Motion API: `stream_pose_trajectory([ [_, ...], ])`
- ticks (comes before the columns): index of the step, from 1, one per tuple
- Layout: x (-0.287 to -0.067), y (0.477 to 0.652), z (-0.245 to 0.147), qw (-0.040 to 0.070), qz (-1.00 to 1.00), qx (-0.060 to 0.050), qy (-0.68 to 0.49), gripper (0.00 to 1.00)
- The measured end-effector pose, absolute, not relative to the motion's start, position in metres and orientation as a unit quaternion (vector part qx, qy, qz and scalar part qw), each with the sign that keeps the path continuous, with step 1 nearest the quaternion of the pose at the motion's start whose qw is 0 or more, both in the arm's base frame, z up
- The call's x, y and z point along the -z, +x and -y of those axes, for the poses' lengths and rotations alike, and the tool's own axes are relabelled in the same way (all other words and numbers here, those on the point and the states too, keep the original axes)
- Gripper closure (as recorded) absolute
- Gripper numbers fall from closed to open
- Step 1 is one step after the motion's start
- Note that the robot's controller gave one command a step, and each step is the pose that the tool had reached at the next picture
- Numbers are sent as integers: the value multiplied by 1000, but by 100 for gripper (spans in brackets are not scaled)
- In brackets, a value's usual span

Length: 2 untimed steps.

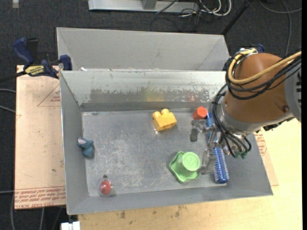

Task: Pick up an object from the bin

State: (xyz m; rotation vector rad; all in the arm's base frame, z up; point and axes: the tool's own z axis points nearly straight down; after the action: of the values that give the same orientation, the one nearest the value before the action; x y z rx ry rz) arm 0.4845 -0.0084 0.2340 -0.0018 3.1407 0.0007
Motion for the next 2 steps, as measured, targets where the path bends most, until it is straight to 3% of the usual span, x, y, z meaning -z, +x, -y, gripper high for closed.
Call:
stream_pose_trajectory([
  [1, -245, 485, -19, 2, -1000, -1, -22, 0],
  [2, -174, 508, 56, -2, -999, 1, -49, 0],
])
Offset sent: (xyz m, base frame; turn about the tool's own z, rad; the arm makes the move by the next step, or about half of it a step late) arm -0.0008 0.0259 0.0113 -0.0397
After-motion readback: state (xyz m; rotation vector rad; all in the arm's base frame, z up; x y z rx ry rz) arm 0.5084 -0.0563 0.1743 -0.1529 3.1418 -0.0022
